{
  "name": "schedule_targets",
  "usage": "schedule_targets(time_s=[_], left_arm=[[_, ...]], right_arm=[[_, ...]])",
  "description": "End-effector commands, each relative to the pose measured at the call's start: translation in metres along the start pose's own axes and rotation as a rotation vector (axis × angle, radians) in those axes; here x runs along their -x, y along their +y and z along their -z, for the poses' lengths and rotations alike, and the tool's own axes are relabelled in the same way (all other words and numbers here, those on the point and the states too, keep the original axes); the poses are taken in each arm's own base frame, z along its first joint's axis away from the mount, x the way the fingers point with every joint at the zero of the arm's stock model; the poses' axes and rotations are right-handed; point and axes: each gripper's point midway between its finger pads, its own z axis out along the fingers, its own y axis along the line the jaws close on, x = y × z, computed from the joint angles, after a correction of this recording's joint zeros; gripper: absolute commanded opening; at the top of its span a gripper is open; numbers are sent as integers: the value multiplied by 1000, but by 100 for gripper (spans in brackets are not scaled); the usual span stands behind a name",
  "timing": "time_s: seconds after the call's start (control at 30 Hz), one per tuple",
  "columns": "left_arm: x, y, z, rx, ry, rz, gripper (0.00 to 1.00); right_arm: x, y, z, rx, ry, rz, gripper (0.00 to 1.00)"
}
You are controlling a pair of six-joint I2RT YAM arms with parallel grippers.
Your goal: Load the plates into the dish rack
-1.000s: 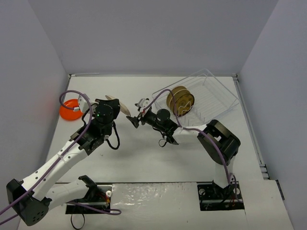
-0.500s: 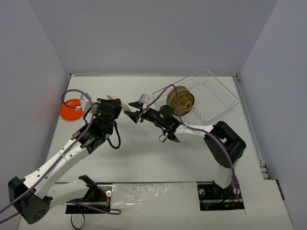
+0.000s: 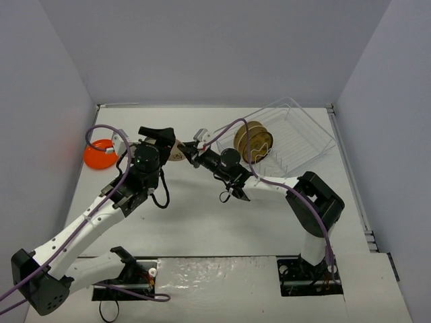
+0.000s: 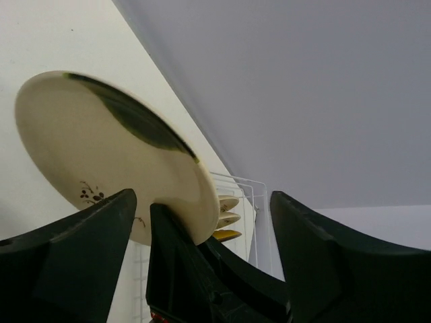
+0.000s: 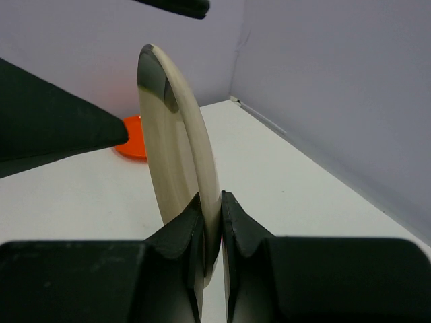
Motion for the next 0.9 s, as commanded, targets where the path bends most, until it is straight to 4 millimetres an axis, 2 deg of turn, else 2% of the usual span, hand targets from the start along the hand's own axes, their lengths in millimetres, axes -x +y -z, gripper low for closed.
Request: schedule_targets(time_s=[0.0,0.07,0.17,0.23,0.27,0.3,0.37,0.4,0.43,0.47,0.53,0.57,0.63,0.67,0.8,0.87], left_arm=[[14,-41,10,-142,-11,-6,90],[14,-51,14,-183,6,-66,97],[15,-64,21,-236,25,-225,97],[24,-80,28,-283,18,-359,97],[22,-71,28,-253,40,-443,97],[28,-73,30,-249,25,-497,97],[33,-65,29,-217,17,-619,97],[38,-61,29,-191,5,-669,97],[43,-56,28,-166,-8,-697,97],[49,-48,25,-120,-26,-724,97],[62,-31,19,-33,-57,-751,97],[68,-21,15,1,-68,-759,97],[77,-3,8,56,-76,-739,97],[86,11,3,98,-78,-725,97],[105,59,-14,245,-67,-665,97],[108,80,-21,309,-64,-646,97]], right_arm=[[161,-38,9,-183,-519,96,0],[157,-45,7,-210,-483,124,0],[154,-55,4,-243,-429,191,0],[154,-65,1,-248,-374,242,0],[156,-71,1,-237,-351,288,0],[157,-80,-1,-205,-317,316,0],[161,-95,-2,-161,-270,351,0],[155,-118,2,-138,-187,370,0],[163,-135,7,-134,-166,406,0],[168,-145,12,-92,-121,472,0],[171,-144,21,55,-48,613,0],[163,-148,38,138,37,667,0],[162,-164,59,191,138,756,0],[174,-171,66,192,175,816,0],[164,-202,108,181,429,993,0],[157,-218,128,170,543,1057,0]])
